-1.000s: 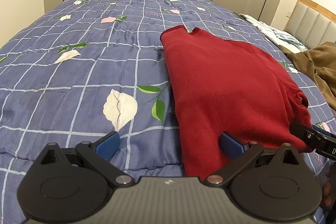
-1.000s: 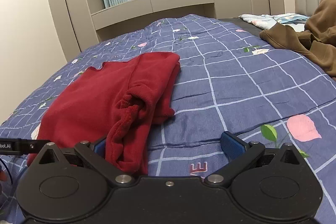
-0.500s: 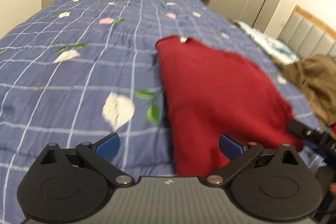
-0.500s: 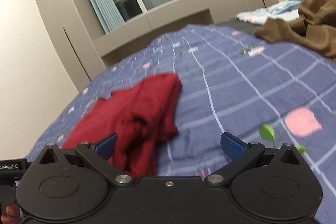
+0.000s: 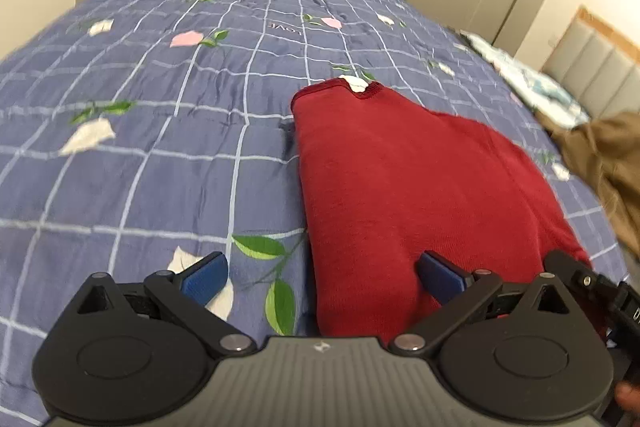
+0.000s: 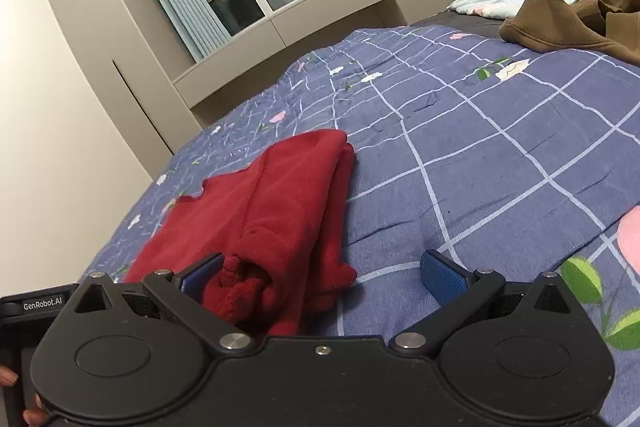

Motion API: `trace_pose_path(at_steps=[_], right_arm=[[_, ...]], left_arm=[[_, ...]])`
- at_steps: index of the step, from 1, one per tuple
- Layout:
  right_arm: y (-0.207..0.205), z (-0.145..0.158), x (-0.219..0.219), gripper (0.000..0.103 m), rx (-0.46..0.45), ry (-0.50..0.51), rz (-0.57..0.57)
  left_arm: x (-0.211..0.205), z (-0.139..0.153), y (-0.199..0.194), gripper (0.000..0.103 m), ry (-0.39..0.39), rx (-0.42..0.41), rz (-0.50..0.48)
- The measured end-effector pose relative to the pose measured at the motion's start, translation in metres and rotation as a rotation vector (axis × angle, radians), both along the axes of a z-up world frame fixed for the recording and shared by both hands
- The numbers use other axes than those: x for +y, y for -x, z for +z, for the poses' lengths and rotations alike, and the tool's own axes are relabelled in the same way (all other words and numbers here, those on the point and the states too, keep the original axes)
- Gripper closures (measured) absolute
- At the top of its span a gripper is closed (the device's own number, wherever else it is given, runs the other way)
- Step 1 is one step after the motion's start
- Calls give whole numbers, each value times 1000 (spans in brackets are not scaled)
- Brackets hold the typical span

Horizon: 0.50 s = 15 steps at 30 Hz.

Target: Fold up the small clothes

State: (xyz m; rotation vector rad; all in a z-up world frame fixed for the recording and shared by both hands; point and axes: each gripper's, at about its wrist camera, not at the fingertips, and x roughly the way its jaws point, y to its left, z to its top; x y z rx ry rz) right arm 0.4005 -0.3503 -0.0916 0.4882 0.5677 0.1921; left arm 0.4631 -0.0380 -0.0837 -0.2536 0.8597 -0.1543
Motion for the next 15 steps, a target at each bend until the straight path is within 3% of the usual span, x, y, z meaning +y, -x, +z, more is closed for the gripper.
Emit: trace_pose_path(at_steps=[5,9,11,15], right_arm=[[0,3,-4,0,-29,-88,109],[-9,3,-1,0,17,-103,145],[-13,3,-4,0,36,-159,167],[-17,6,-4,5,63,-191,166]], left_arm=[[7,3,-4,0,53,14,-6],[14,5,-16,0,139,42,-24],[16,5,-20,0,180,50,-28],[11,5,-26,5,183,71,-39]])
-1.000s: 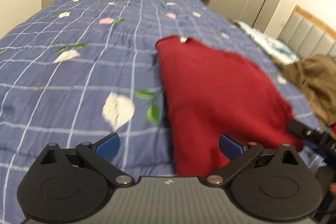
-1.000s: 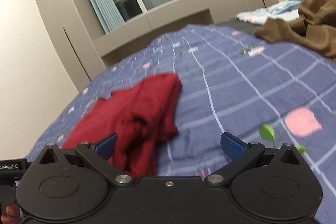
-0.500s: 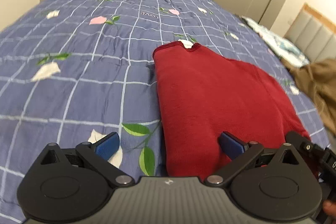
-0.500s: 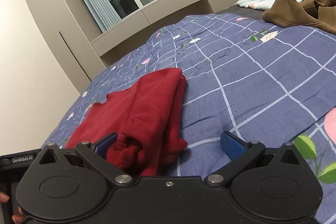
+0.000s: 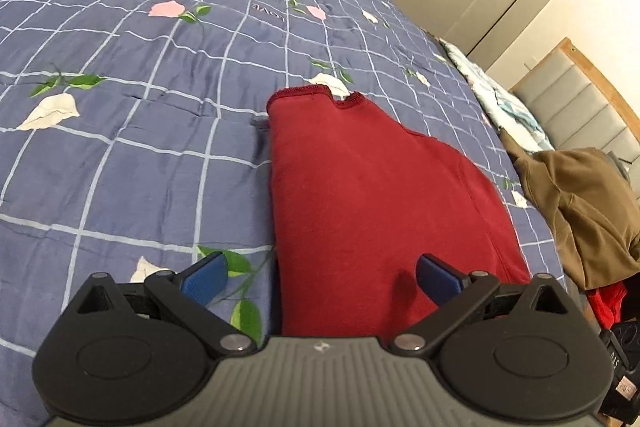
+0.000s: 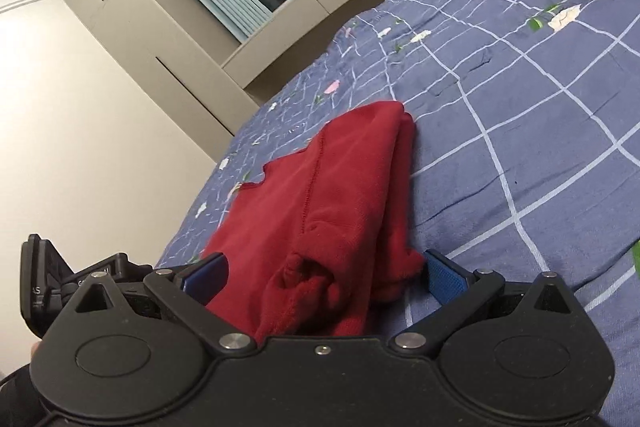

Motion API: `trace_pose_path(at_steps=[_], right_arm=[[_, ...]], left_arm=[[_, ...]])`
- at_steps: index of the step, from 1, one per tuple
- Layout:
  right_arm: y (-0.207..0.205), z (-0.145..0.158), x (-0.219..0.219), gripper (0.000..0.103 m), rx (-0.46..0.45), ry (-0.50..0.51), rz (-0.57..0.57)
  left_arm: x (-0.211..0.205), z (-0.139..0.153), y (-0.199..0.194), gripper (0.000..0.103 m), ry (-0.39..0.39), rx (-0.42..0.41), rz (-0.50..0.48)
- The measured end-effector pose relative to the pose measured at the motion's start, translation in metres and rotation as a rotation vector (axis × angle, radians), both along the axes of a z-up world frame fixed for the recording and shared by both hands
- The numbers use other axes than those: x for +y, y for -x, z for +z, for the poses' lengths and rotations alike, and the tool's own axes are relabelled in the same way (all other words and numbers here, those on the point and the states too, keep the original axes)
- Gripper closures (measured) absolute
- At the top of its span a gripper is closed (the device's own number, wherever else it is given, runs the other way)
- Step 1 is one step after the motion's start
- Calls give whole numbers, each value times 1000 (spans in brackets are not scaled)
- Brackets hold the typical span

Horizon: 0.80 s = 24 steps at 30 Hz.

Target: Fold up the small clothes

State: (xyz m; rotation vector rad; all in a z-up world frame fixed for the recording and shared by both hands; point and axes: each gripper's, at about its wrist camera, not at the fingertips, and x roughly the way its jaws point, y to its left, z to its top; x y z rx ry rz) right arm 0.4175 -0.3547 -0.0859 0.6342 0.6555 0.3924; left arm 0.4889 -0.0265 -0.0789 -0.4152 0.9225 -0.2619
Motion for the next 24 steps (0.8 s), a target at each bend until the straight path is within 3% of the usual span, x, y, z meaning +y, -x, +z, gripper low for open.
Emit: trace_pose_path(at_steps=[1,5,6,10,12,16,19,24], right_arm=[[1,0,1,8,3,7,-11],[5,1,-1,39,36,32,-109],[8,-1,-2,42,40,28,-126],[13,0,7,46,38,77,-166],[14,2,12,55,48,97,-178],[9,7,16,64,57,95,-182],[13,17,24,68,33,143,-186],[19,40,41,71,-26,202,-166]], left_arm=[[-2,1,-1,10,-12,9,-2],[-12,6,0,27,-41,13,-36],[-14,7,0,34,-41,12,-45],[-18,9,-2,36,-58,29,-35],[-18,9,-4,40,-57,44,-25],[-22,18,-5,68,-89,45,-13],[-27,30,-3,75,-125,23,-29],[-30,54,8,77,-184,-44,-51]])
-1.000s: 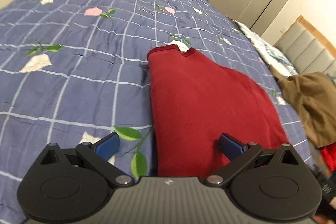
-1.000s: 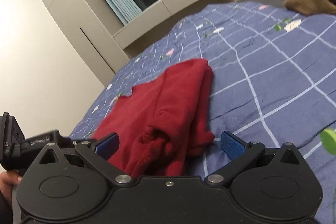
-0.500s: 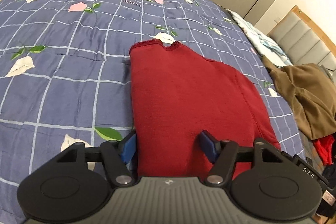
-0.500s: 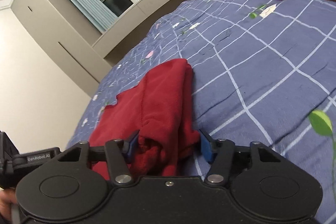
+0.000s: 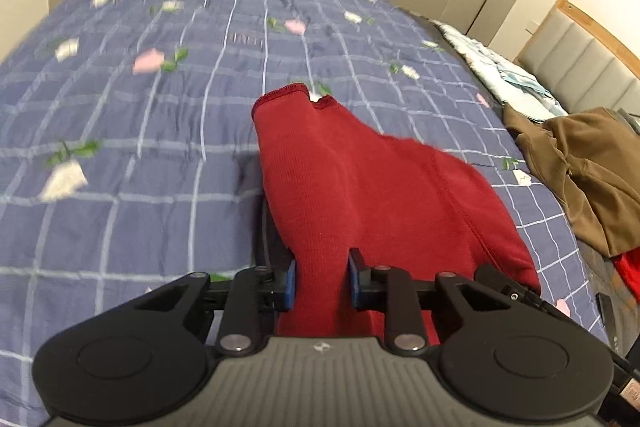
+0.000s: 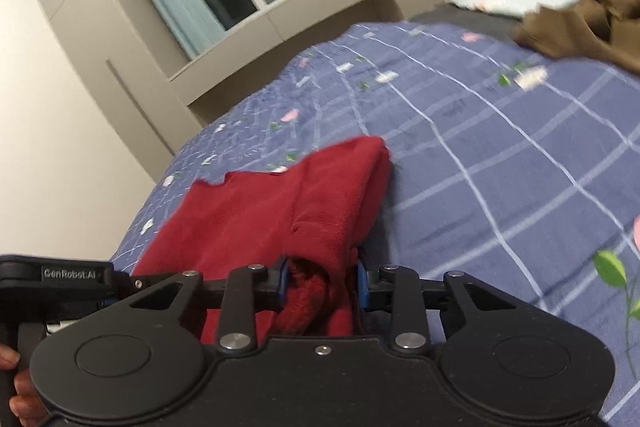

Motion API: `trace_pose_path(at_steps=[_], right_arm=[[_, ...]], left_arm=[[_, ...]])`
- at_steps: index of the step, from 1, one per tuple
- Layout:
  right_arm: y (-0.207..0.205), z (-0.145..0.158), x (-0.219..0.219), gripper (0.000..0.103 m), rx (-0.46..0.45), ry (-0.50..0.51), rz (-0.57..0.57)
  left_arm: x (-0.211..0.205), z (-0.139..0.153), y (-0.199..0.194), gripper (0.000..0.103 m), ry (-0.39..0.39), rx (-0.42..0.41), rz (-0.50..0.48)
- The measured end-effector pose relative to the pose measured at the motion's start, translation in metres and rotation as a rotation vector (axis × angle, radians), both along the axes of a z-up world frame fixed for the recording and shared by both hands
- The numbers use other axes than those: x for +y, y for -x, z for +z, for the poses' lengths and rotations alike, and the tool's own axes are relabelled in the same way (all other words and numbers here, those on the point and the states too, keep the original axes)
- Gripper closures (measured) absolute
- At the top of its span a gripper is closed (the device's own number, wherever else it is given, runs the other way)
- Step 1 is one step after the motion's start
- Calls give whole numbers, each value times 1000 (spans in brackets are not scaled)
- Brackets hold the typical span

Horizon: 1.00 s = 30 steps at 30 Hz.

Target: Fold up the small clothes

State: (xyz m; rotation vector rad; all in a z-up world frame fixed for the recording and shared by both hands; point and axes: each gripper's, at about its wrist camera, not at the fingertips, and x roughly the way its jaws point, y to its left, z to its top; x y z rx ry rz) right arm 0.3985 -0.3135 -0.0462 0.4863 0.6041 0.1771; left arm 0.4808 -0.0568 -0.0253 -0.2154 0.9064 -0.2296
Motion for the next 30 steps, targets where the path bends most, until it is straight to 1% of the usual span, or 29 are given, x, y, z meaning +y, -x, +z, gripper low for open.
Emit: trace_pose_path(at_steps=[2,6,11,15,23,26,30], right_arm=[[1,9,10,71,-22,26,21],[6,24,35,72,-63,44,58],[18,36,71,72,-97,60,108],[28,41,100,72,-105,67,145],[62,43,147,72,-95,84,200],[73,39,158,72,-81,100,214],[83,29,166,72,-37,106,211]], left_arm=[[2,11,5,77,-32,-31,-4],[19,29,16,77,-62,-63,13],[53,43,34,77,-79,-84,50],[84,48,51,77,-77,-79,88],[133,46,95,77,-76,-54,132],[143,40,107,77,-74,-39,143],[154,25,118,77,-57,-6,156]])
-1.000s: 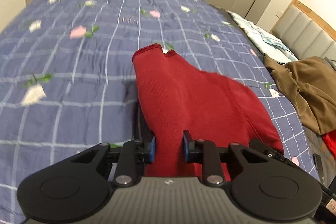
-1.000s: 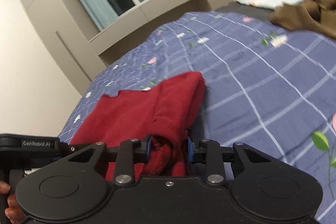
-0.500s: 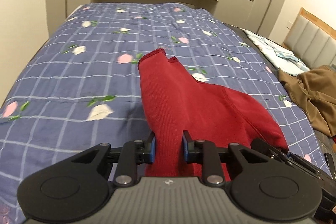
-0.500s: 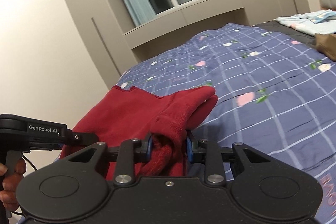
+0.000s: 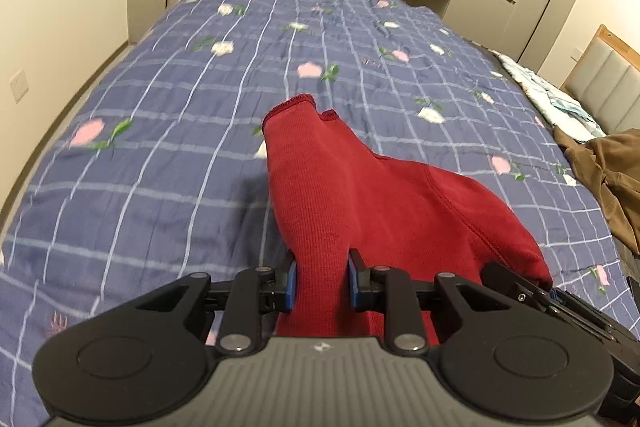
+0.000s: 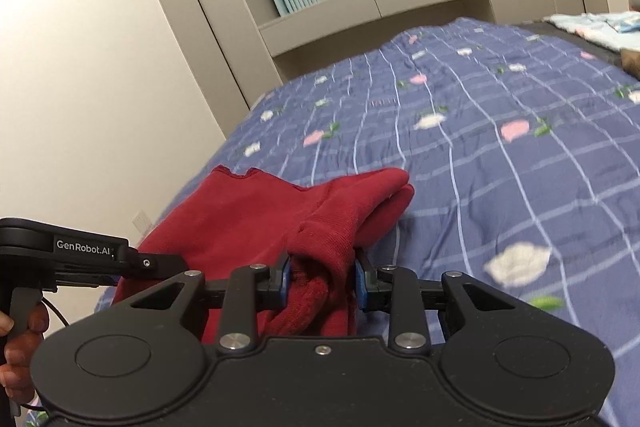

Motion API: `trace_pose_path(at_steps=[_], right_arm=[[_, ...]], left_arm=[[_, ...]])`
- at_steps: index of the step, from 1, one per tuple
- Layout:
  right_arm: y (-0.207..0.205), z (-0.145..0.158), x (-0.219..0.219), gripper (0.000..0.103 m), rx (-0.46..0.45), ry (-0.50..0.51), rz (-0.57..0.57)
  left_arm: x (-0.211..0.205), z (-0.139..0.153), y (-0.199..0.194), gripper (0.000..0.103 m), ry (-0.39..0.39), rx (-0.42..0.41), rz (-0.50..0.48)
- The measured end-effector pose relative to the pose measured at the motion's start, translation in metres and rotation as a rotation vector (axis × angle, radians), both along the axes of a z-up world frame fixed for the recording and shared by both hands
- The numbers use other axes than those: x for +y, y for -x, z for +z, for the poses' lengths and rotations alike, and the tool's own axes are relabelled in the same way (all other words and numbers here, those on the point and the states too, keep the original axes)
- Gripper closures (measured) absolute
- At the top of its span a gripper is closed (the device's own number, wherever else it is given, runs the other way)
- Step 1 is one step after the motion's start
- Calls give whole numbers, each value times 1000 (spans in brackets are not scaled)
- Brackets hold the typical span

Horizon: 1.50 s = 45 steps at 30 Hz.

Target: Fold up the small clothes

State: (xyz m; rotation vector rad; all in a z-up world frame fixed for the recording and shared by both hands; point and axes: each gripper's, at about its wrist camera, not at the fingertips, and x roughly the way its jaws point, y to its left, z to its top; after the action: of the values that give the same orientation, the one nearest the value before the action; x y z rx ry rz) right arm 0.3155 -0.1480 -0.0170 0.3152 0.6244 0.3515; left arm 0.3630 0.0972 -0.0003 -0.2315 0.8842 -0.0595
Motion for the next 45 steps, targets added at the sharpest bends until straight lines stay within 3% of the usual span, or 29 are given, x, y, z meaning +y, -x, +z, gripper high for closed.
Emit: trace_pose_path(at_steps=[8,16,21,25,34,38,45], right_arm=[[2,-16,1,72,43,17,-10],[1,-23,-1,66,61,35,-12],[1,-19,-2,54,57,52,-23],[7,-10,-4,36,27,60,-33],[40,23,-11,10,-80,84,-39],[62,38,-13,1,-136,101,-34],[107,49,-18,1,-191,132,-29]], left_arm=[[8,-24,6,76,41,25,21],[13,-32,5,68,61,38,32],[12,-29,8,58,45,40,45],[12,-22,15,34,30,21,64],[10,10,52,8,-10,-65,87],[6,22,77,2,-41,-117,96],[1,31,125,1,-78,-181,107]])
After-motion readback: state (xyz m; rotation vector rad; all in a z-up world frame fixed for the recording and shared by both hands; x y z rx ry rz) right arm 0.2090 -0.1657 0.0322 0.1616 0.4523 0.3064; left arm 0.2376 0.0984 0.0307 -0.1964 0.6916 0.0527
